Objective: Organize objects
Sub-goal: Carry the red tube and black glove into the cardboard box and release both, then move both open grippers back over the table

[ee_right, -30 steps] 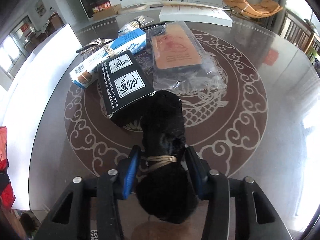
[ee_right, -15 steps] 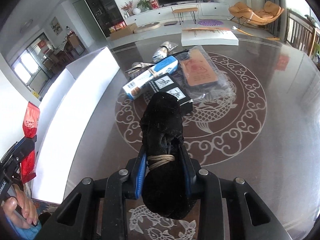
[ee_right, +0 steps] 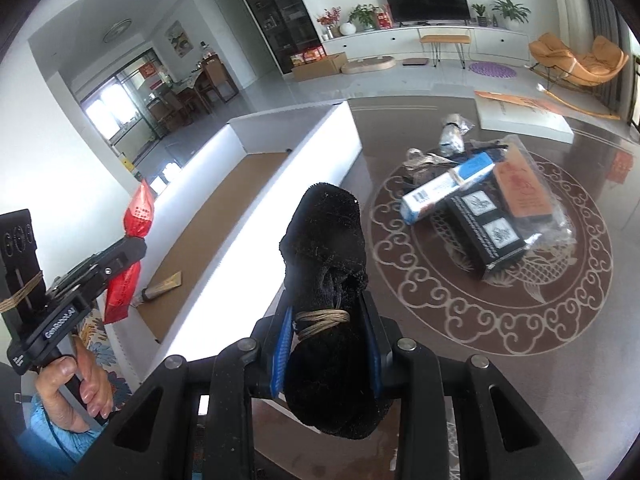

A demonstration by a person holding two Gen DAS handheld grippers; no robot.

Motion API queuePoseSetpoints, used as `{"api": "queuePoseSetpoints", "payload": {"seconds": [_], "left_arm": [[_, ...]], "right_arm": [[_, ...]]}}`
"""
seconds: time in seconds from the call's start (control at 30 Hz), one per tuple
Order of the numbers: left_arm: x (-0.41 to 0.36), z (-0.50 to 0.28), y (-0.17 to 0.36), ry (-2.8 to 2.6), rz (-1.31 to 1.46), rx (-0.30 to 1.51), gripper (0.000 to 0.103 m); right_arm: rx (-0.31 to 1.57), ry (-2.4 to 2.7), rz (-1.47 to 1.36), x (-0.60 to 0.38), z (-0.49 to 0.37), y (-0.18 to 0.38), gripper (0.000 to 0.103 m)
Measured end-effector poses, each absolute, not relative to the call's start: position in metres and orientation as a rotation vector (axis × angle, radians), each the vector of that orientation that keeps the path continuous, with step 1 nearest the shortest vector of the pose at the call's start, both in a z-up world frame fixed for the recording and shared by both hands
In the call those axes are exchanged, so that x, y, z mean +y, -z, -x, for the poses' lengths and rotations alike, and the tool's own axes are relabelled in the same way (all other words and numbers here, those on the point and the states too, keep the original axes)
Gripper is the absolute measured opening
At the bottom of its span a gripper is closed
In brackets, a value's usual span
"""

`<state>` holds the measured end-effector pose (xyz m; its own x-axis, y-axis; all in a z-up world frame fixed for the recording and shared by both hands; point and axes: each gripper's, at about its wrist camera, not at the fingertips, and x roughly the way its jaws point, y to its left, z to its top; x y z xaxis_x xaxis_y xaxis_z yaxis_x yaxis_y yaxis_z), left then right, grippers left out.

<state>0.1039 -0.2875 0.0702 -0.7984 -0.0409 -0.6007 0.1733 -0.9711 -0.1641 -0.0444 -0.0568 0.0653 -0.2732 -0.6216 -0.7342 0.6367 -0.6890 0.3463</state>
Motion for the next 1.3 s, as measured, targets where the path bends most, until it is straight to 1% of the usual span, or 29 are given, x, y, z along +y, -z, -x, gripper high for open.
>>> {"api": "queuePoseSetpoints", "payload": {"seconds": [0.23,0.3,0.33,0.37,0.4,0.43,0.47,0.57,0.63,0.67,0.77,0.9,1.03,1.23,1.3], "left_arm": [[-0.346,-0.121,-0.060,2.681,-0.995,0.298,0.020],[-0.362,-0.125,-0.053,2.592,-1.006,0.309,0.023],[-0.372,-0.125,-0.048,2.544,-1.021,0.332,0.028],[-0.380,-0.126,-0.042,2.502,-1.046,0.359,0.051],[-0.388,-0.127,-0.037,2.464,-1.062,0.385,0.082],[-0.393,-0.130,-0.033,2.437,-1.055,0.406,0.091],[-0.395,-0.133,-0.030,2.431,-1.032,0.420,0.094],[-0.392,-0.138,-0.025,2.438,-1.010,0.416,0.094],[-0.385,-0.135,-0.025,2.441,-1.007,0.405,0.094],[-0.381,-0.133,-0.027,2.452,-1.004,0.407,0.094],[-0.364,-0.124,-0.035,2.503,-0.978,0.411,0.094],[-0.326,-0.109,-0.051,2.602,-0.964,0.358,0.094],[-0.281,-0.094,-0.062,2.705,-0.975,0.261,0.094],[-0.210,-0.070,-0.072,2.862,-1.039,0.189,0.094],[-0.183,-0.061,-0.069,2.905,-1.083,0.145,0.096]], "right_arm": [[0.068,1.841,-1.107,-0.162,0.019,-0.080,0.031],[0.096,1.816,-1.089,-0.190,0.013,-0.079,0.032],[0.123,1.821,-1.082,-0.205,0.009,-0.077,0.033],[0.160,1.833,-1.084,-0.220,0.006,-0.073,0.044],[0.192,1.834,-1.099,-0.231,0.005,-0.068,0.055],[0.218,1.835,-1.117,-0.239,0.003,-0.063,0.076],[0.229,1.846,-1.116,-0.241,0.002,-0.060,0.079],[0.257,1.890,-1.063,-0.229,-0.005,-0.060,0.080],[0.271,1.942,-1.037,-0.213,-0.003,-0.061,0.085],[0.263,1.974,-1.032,-0.201,0.000,-0.060,0.087],[0.219,2.066,-1.042,-0.159,0.018,-0.053,0.087],[0.202,2.210,-1.115,-0.091,0.049,-0.025,0.089],[0.205,2.341,-1.234,-0.017,0.071,0.018,0.089],[0.200,2.498,-1.326,0.069,0.072,0.054,0.089],[0.184,2.543,-1.346,0.090,0.073,0.061,0.089]]}}
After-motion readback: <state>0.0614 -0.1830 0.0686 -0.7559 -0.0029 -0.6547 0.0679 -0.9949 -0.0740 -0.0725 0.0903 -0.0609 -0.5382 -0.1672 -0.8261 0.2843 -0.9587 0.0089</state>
